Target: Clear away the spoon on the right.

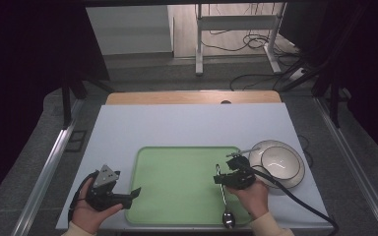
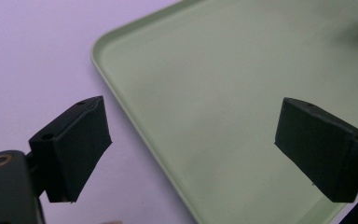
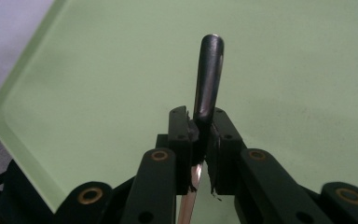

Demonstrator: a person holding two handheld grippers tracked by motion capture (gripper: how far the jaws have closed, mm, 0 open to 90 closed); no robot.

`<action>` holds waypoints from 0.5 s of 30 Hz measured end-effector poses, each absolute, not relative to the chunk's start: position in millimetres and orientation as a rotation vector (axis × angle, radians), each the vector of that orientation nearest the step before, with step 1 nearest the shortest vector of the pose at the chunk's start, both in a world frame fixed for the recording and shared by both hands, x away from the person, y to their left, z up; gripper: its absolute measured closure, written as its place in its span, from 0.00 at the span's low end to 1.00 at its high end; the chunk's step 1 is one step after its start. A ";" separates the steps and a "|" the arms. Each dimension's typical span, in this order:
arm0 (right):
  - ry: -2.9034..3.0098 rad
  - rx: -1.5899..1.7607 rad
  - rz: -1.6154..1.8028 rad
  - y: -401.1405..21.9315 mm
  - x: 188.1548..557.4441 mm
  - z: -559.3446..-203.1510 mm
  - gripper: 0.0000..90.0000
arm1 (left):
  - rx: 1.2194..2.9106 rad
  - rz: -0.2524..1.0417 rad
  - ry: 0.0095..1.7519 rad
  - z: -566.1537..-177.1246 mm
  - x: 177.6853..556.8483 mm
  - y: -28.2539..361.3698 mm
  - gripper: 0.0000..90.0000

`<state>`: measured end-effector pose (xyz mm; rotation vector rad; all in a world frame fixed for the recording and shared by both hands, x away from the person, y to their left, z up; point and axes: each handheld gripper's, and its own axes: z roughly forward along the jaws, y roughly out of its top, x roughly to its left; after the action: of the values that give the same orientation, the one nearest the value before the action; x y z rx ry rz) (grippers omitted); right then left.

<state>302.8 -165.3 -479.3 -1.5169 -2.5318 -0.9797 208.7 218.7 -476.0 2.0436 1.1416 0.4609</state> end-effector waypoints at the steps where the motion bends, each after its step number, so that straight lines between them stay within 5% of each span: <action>1: -2.532 -1.517 -0.980 -165.3 302.8 -479.3 0.86 | 2.044 0.461 1.142 -476.1 208.8 218.7 0.11; 5: -2.573 -1.550 -0.943 -164.3 303.9 -482.6 0.70 | 2.043 0.460 1.142 -476.6 208.9 218.8 0.11; 10: -2.602 -1.607 -0.935 -166.1 308.1 -481.4 0.35 | 2.048 0.457 1.140 -477.1 209.2 219.1 0.11; 15: -2.616 -1.594 -1.019 -167.6 307.5 -476.9 0.30 | 2.047 0.457 1.139 -477.1 209.3 219.4 0.11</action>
<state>307.5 -167.6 -476.9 -1.5942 -2.6162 -1.0190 209.3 219.4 -477.1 2.0468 1.1388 0.4571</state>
